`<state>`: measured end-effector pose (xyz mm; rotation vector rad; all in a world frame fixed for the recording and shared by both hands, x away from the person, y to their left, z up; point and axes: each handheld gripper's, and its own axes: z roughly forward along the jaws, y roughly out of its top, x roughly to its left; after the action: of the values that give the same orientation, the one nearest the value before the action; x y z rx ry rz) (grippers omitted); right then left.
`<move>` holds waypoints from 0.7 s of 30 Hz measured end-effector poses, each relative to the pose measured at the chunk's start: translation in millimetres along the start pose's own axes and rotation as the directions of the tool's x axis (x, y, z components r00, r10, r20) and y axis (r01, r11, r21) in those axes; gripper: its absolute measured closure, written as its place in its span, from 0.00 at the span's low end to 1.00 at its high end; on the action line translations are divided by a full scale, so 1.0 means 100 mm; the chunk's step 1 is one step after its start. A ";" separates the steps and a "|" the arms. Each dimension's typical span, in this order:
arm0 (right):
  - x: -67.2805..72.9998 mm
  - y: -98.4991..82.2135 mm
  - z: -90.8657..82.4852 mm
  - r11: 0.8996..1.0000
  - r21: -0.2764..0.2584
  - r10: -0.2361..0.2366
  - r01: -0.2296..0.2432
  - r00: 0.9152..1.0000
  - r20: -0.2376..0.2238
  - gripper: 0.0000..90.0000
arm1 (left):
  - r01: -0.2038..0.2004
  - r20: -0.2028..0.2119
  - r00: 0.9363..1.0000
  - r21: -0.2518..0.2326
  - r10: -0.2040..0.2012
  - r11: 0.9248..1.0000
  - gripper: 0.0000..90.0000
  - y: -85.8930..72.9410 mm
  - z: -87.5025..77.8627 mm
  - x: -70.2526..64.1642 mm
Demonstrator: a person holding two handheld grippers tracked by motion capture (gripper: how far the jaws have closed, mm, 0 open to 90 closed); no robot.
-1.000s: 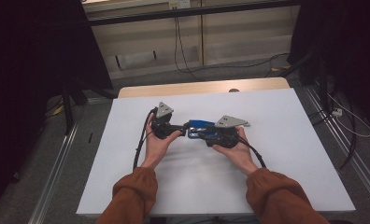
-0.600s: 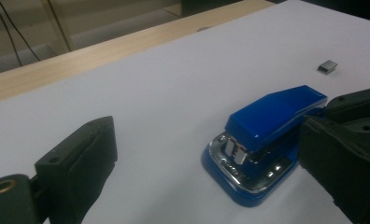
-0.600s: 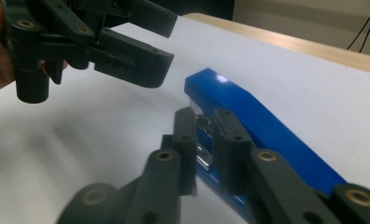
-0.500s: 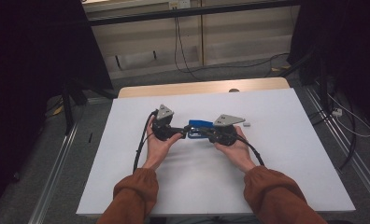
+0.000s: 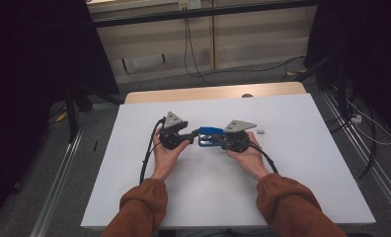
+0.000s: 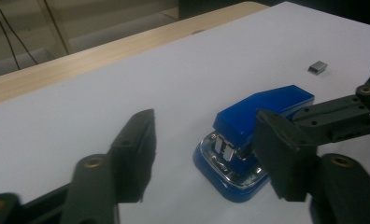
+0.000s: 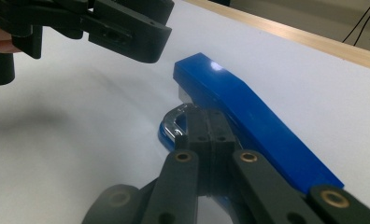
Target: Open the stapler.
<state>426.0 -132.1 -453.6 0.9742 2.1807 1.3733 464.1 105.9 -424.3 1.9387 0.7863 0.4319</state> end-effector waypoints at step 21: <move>0.00 -0.02 0.13 0.993 0.116 -0.035 0.035 0.999 -0.005 1.00 | -0.067 0.030 0.998 0.128 0.064 0.989 1.00 -0.09 0.18 -0.04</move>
<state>433.3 -124.4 -461.2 0.9708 2.2909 1.2447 468.6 95.1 -440.9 2.0910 0.7513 0.4027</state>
